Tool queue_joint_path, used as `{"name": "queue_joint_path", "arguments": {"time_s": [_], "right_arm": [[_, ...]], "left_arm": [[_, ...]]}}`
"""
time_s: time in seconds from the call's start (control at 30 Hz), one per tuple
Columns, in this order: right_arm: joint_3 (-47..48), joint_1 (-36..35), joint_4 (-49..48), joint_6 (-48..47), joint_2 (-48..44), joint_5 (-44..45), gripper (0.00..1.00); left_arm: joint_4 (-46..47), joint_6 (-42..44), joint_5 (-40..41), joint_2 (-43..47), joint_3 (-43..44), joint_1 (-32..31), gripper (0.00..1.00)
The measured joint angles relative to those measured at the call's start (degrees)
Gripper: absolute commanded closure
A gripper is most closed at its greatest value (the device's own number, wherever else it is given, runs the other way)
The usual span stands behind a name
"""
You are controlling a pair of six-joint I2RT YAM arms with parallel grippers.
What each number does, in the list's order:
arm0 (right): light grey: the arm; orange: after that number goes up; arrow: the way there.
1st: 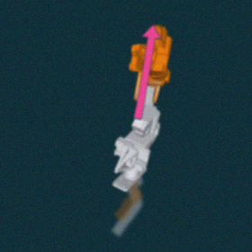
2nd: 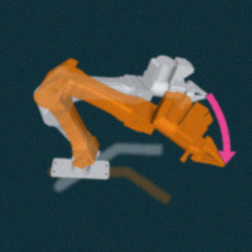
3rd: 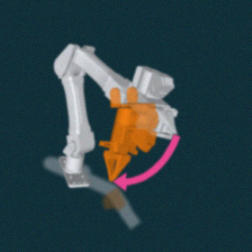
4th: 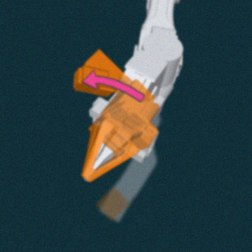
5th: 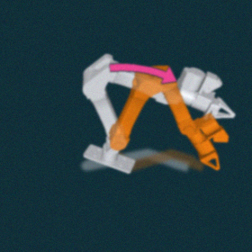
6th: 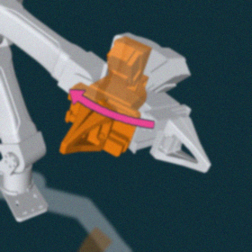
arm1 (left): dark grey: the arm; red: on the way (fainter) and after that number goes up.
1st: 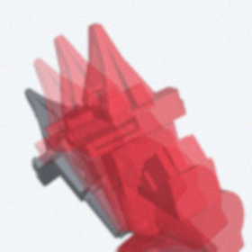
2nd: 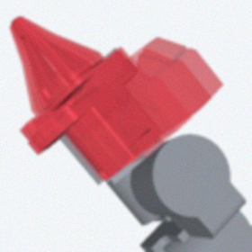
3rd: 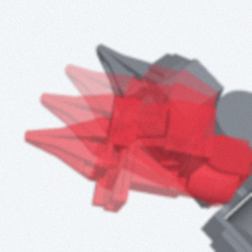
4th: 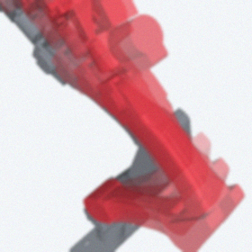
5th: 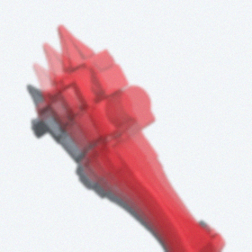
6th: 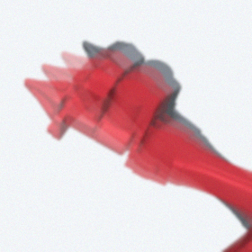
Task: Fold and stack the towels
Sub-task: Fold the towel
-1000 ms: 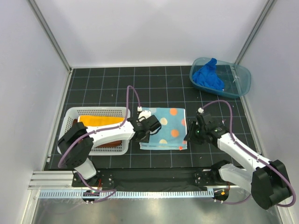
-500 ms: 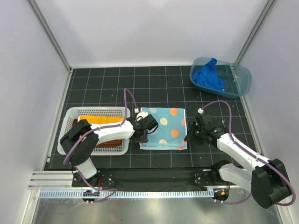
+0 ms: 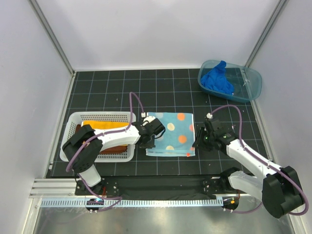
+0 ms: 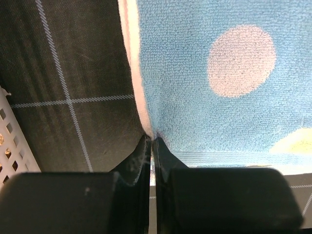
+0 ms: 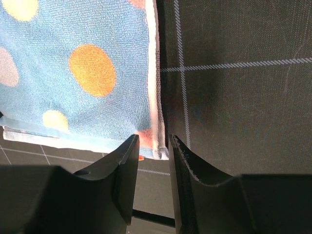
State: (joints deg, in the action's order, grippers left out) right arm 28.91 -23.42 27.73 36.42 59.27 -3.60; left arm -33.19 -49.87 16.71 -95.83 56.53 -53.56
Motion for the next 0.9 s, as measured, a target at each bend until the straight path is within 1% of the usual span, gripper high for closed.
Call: {"name": "queue_joint_path", "arguments": {"time_s": [0.1, 0.2, 0.3, 0.33, 0.4, 0.43, 0.57, 0.6, 0.7, 0.8, 0.9], "right_arm": [[0.0, -0.2, 0.0, 0.0, 0.0, 0.0, 0.61], [0.0, -0.4, -0.1, 0.0, 0.0, 0.0, 0.60], [0.0, -0.7, -0.1, 0.0, 0.0, -0.1, 0.59], [0.0, -0.7, -0.2, 0.0, 0.0, -0.1, 0.59], [-0.1, -0.9, -0.3, 0.0, 0.0, -0.1, 0.59], [-0.2, -0.9, -0.4, 0.0, 0.0, -0.1, 0.59], [-0.7, -1.2, -0.3, 0.0, 0.0, -0.1, 0.60], [-0.8, -1.3, -0.3, 0.0, 0.0, -0.1, 0.61], [-0.9, -1.4, -0.3, 0.0, 0.0, -0.1, 0.64], [-0.9, -1.6, -0.3, 0.0, 0.0, -0.1, 0.66], [-0.9, -1.7, -0.3, 0.2, 0.0, -0.1, 0.71]], "left_arm": [[-0.5, 0.7, -0.3, 0.0, 0.7, 0.0, 0.92], [-0.7, 1.2, -0.7, 0.0, 0.9, 0.0, 0.80], [-1.2, 1.3, -1.1, 0.0, 1.1, 0.0, 0.79], [-1.3, 1.3, -1.3, 0.0, 1.2, 0.0, 0.80], [-1.4, 1.4, -1.4, 0.0, 1.4, 0.0, 0.83], [-1.4, 1.5, -1.4, 0.0, 1.4, 0.0, 0.87], [-1.6, 2.0, -1.6, 0.0, 1.4, 0.0, 0.96], [-1.6, 2.1, -1.6, 0.0, 1.4, 0.0, 0.99], [-1.6, 2.2, -1.8, 0.0, 1.4, 0.0, 0.98], [-1.7, 2.3, -1.8, 0.1, 1.4, 0.0, 0.99], [-2.1, 2.3, -1.9, 0.4, 1.5, 0.0, 1.00]]}}
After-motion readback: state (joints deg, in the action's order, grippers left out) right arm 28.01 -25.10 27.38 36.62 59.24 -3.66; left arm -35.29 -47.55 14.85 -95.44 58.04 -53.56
